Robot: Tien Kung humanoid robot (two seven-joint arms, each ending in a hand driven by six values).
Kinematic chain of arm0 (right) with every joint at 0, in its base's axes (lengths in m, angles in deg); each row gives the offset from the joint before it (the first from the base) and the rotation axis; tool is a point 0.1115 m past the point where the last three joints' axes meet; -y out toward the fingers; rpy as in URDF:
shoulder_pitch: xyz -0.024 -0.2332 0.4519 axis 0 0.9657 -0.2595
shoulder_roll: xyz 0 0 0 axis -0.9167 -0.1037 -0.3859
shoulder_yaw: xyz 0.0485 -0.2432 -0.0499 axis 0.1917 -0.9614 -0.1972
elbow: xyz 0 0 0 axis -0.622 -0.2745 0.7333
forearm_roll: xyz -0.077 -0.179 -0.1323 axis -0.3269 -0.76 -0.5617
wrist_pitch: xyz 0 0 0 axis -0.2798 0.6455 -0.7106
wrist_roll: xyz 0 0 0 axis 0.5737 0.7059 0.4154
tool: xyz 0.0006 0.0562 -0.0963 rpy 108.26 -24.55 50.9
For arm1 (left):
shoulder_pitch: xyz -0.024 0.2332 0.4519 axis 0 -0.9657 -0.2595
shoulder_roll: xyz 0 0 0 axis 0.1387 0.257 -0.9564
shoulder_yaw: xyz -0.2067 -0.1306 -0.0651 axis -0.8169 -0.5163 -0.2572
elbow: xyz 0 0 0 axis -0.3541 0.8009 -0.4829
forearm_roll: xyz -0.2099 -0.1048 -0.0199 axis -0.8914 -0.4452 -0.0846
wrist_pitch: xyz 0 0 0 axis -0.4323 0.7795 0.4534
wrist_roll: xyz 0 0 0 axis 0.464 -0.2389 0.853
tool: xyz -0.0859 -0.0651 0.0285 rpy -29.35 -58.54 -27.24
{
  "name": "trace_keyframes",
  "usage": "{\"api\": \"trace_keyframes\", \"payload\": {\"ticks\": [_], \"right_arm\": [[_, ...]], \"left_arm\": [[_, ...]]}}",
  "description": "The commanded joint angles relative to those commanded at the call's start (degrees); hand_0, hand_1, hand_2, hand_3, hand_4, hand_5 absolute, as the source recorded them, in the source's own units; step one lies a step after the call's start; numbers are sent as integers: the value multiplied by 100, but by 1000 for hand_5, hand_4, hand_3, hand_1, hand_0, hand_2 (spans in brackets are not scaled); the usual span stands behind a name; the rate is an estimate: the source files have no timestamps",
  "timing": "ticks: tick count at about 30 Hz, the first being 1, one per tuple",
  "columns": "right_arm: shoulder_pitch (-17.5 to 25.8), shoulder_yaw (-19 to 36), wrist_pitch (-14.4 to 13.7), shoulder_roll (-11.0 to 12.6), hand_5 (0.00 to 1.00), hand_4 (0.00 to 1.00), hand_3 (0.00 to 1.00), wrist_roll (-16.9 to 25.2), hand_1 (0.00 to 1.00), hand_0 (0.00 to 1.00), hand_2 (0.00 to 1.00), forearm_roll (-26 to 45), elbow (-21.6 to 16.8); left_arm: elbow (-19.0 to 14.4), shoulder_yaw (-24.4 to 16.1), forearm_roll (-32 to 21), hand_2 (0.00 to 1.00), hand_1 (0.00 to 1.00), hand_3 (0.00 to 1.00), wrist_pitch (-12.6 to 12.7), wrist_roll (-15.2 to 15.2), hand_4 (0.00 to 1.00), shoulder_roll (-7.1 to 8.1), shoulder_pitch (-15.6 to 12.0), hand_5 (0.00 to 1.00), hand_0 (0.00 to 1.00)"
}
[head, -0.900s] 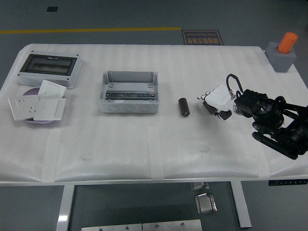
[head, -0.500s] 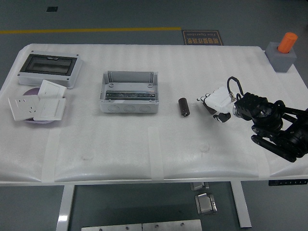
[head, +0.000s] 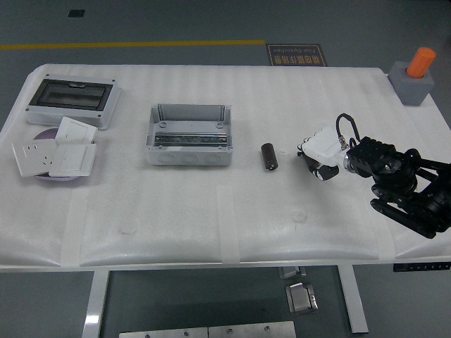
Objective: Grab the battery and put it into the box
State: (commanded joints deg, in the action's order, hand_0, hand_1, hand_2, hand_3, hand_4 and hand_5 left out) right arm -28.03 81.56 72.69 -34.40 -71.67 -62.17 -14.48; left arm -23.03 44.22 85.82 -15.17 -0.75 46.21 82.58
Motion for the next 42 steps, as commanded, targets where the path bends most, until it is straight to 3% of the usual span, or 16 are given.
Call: {"api": "trace_keyframes", "payload": {"ticks": [6, 10, 16, 21, 25, 32, 42], "right_arm": [[-18, 9, -44, 4, 217, 455, 696, 48, 610, 465, 729, -3, 15], [-92, -126, -241, 49, 217, 455, 696, -53, 610, 465, 729, 142, -88], [-225, -641, -950, 189, 213, 454, 695, -565, 605, 457, 723, 690, -533], [-277, -258, -1459, 123, 213, 456, 695, -833, 605, 456, 720, 744, -992], [-327, 148, -1588, -229, 213, 459, 696, -904, 606, 452, 723, 684, -1167], [-420, 444, -1671, -948, 214, 461, 695, -907, 608, 449, 721, 769, -1032], [-356, 829, -1920, -1879, 213, 466, 694, -650, 607, 447, 725, 1727, -283]], "left_arm": [[-6, 23, -8, 498, 620, 610, 27, -44, 519, -2, 8, 416, 594], [-4, 17, 12, 498, 620, 610, 53, -69, 519, -6, -1, 416, 594], [-5, 17, 27, 499, 619, 611, 83, -87, 524, -26, -12, 417, 594], [6, -78, 122, 498, 619, 611, 76, -48, 528, -43, -36, 421, 594], [14, -150, 188, 498, 620, 611, 65, -20, 530, -49, -45, 421, 594], [17, -200, 233, 500, 619, 612, 58, -6, 533, -38, -28, 423, 594], [19, -317, 361, 502, 620, 613, 28, 46, 539, -53, -22, 422, 594]]}}
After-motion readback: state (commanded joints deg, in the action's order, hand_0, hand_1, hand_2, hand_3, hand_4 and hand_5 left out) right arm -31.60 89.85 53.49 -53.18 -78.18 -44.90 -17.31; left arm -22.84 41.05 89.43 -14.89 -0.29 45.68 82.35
